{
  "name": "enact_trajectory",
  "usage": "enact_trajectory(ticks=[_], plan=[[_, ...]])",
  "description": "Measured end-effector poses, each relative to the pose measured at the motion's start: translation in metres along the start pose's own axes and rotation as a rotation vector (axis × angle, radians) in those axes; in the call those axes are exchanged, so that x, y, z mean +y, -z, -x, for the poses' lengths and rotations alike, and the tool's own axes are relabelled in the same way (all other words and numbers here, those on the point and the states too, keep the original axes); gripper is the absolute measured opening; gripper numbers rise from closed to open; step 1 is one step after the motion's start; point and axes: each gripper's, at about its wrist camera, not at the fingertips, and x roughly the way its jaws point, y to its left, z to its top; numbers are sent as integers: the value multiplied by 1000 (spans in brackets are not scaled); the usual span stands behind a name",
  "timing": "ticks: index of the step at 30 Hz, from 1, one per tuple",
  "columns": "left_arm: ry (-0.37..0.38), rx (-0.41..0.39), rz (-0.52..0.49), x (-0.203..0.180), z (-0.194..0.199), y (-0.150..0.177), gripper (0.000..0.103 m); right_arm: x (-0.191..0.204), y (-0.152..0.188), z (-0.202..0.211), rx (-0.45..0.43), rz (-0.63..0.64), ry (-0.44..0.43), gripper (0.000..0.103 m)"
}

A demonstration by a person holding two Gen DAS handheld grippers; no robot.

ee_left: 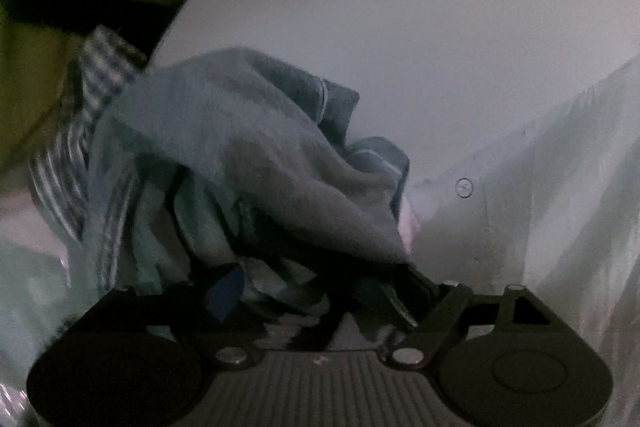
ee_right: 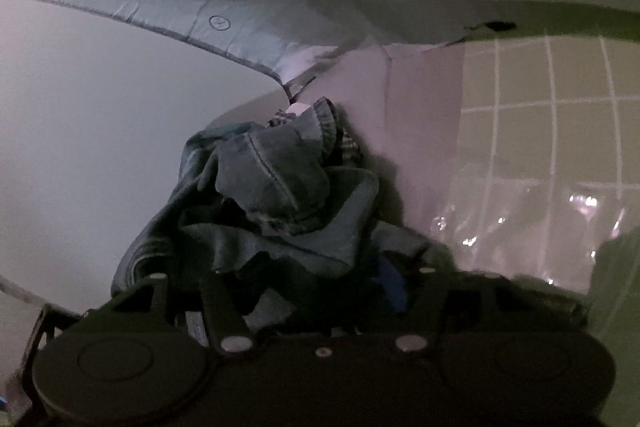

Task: Fold clothes

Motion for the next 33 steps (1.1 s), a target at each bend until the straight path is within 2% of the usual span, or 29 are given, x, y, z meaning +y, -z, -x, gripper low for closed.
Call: enact_trajectory(ticks=[6,12,13,14,15,16,17,18,19,20,22,27,33], plan=[[112,4,68,-1,10,9,92,-8,-3,2,15,-108,-61,66],[16,-9,55,-1,-19,0,89,-10,-2,3,23,-110,-74,64],[9,-14,51,-1,-23,-2,88,-10,-3,3,25,-109,-76,60],[-5,-19,42,-2,-26,-4,79,-10,-3,3,27,-108,-78,52],[-33,-19,33,-3,-28,-5,61,-10,-4,3,31,-101,-80,47],[-59,-16,28,-3,-30,-7,50,-8,-5,2,39,-87,-77,41],[-84,-8,28,-1,-33,-9,29,-7,-5,0,50,-70,-71,32],[-95,-1,29,0,-35,-11,23,-5,-5,-1,61,-51,-69,26],[-89,2,27,-1,-34,-12,21,-4,-5,0,62,-44,-85,17],[-83,3,17,-4,-32,-12,16,-3,-5,1,62,-37,-100,11],[-80,-12,-37,-17,-20,-8,13,3,-4,10,35,4,-109,9],[-50,-63,-212,-59,23,13,10,28,3,62,-92,135,-134,7],[16,-96,-432,-101,95,60,10,36,19,177,-290,177,-177,7]])
